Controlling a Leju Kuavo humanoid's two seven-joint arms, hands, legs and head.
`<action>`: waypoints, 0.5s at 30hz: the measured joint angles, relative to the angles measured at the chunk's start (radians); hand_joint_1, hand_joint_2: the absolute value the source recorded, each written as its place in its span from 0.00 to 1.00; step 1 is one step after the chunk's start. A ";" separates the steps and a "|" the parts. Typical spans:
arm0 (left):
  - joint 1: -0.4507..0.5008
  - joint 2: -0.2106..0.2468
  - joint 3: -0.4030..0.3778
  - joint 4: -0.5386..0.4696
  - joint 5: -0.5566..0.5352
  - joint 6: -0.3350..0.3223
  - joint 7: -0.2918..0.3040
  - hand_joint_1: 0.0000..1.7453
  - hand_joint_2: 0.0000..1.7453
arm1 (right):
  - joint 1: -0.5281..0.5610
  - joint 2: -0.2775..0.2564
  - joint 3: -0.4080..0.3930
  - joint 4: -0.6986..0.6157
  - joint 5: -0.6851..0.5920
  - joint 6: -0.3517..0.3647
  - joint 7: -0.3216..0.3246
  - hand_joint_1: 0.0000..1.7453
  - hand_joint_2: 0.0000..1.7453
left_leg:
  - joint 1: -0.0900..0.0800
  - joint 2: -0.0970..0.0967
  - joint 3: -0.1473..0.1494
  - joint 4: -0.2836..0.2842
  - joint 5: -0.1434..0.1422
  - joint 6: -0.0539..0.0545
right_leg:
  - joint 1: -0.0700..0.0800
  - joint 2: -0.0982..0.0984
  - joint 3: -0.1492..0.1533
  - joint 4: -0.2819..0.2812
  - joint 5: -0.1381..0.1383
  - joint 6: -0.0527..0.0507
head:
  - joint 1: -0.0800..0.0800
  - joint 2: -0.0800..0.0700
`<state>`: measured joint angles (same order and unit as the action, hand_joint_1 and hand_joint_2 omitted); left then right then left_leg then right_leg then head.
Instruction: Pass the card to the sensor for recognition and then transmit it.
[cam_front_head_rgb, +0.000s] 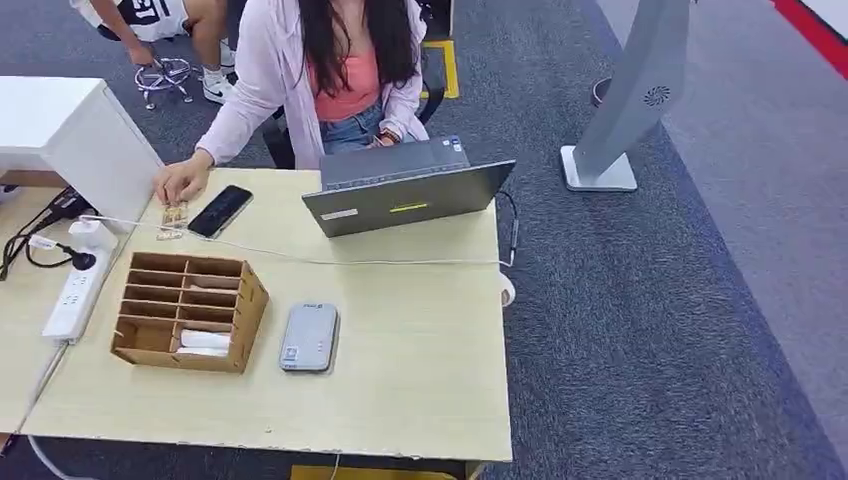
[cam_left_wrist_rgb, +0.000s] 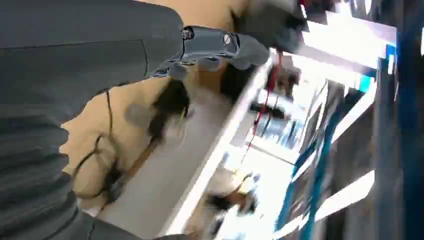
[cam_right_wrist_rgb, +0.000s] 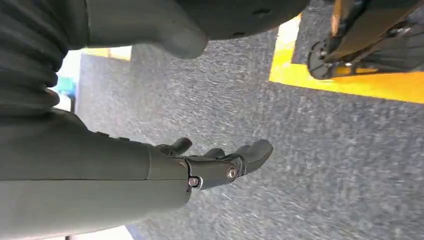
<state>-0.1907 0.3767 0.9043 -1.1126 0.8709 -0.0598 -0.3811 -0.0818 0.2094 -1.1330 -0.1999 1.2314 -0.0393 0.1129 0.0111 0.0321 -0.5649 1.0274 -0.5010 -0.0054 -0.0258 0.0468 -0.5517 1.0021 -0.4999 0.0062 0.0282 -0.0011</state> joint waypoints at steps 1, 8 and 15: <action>0.026 0.016 0.066 0.068 0.043 -0.015 -0.003 0.00 0.00 | 0.003 0.000 -0.001 0.000 0.000 0.000 0.000 0.00 1.00 | 0.000 -0.002 0.005 0.000 0.000 0.000 | 0.000 -0.002 0.000 0.000 -0.002 0.000 | -0.002 0.000; 0.124 -0.018 0.367 0.503 -0.080 -0.050 -0.058 0.00 0.00 | -0.008 -0.003 -0.006 -0.001 0.000 0.003 -0.012 0.00 1.00 | 0.000 -0.035 0.004 0.000 0.000 0.001 | 0.000 -0.035 0.011 -0.004 -0.011 0.002 | 0.000 0.000; 0.136 -0.041 0.455 0.649 -0.095 -0.015 -0.029 0.00 0.00 | -0.011 -0.006 -0.007 -0.001 -0.001 0.002 -0.012 0.00 1.00 | 0.000 -0.036 0.005 0.001 0.001 0.003 | 0.000 -0.037 0.016 -0.005 -0.008 0.005 | 0.002 0.000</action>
<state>-0.0549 0.3357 1.3596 -0.4634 0.7755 -0.0751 -0.4100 -0.0924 0.2033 -1.1402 -0.2007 1.2306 -0.0378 0.1011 0.0106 -0.0042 -0.5599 1.0287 -0.4998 -0.0023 -0.0258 0.0100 -0.5356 0.9967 -0.5076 0.0111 0.0298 -0.0011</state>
